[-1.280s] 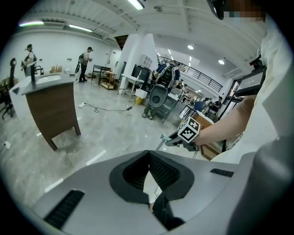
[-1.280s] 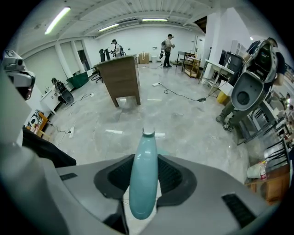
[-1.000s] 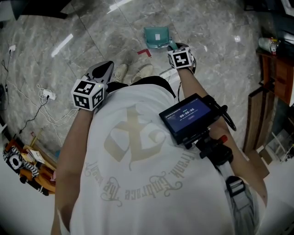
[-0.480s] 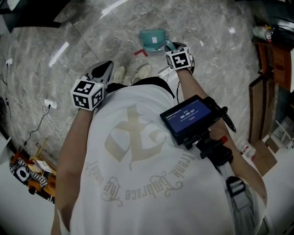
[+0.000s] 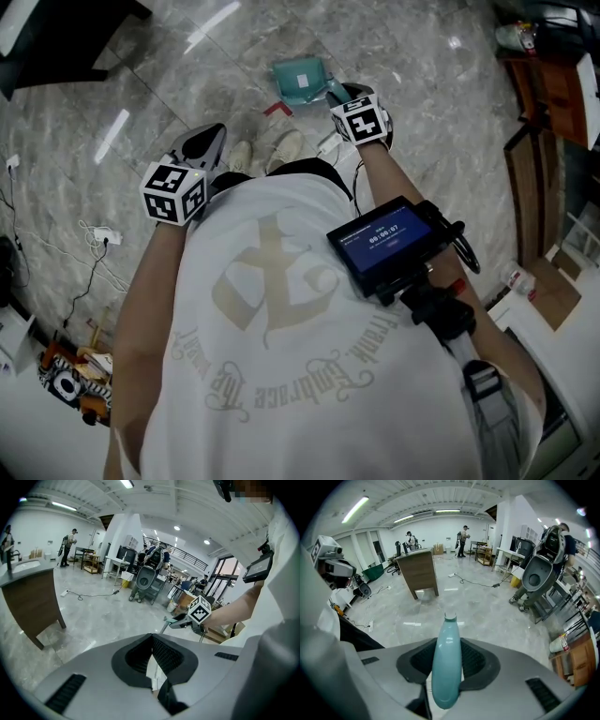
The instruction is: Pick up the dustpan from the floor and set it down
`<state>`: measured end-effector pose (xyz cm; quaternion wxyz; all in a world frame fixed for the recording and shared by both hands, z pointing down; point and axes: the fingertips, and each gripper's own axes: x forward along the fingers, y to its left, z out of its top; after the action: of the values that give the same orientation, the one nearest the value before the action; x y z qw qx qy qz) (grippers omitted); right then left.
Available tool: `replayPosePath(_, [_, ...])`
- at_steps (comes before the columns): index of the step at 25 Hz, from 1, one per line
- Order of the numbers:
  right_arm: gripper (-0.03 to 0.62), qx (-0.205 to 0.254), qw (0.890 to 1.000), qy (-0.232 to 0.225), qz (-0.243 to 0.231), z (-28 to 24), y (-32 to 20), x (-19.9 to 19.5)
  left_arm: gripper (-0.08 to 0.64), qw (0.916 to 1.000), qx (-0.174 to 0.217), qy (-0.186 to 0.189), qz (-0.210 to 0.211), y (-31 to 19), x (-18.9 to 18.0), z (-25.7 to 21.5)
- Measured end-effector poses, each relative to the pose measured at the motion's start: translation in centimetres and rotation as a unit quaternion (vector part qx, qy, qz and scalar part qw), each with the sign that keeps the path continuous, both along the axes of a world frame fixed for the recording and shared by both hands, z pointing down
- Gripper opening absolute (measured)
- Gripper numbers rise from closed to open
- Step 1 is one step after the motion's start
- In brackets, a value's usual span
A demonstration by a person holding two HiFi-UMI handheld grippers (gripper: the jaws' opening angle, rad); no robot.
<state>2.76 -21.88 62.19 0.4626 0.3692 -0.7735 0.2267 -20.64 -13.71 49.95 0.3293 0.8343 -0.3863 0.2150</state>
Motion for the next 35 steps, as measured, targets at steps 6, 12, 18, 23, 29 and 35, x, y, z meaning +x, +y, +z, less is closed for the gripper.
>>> replayPosePath(6, [0.141, 0.006, 1.000, -0.011, -0.006, -1.4, -0.1, -1.2, 0.012, 0.9997, 0.000, 0.005, 0.023, -1.3, -0.2, 0.7])
replayPosePath(12, [0.141, 0.012, 0.999, -0.032, 0.002, -3.3, -1.2, -1.7, 0.012, 0.9986, 0.001, 0.012, 0.051, -3.5, 0.5, 1.2])
replayPosePath(18, [0.141, 0.041, 0.998, -0.051, 0.008, -7.3, 0.8, -2.5, 0.012, 0.9971, 0.019, 0.019, 0.072, -2.6, 0.5, 0.0])
replayPosePath(23, [0.140, 0.068, 0.996, -0.062, 0.017, -11.2, 3.7, -3.3, 0.012, 0.9949, 0.038, 0.033, 0.088, -0.7, 0.3, -1.5])
replayPosePath(29, [0.140, 0.105, 0.990, -0.076, 0.047, -14.7, 5.6, -2.5, 0.012, 0.9911, 0.047, 0.042, 0.117, 0.0, 0.9, -1.7])
replayPosePath(35, [0.139, 0.140, 0.982, -0.096, 0.078, -18.0, 7.5, -1.4, 0.012, 0.9869, 0.054, 0.049, 0.144, 0.3, 1.9, -2.4])
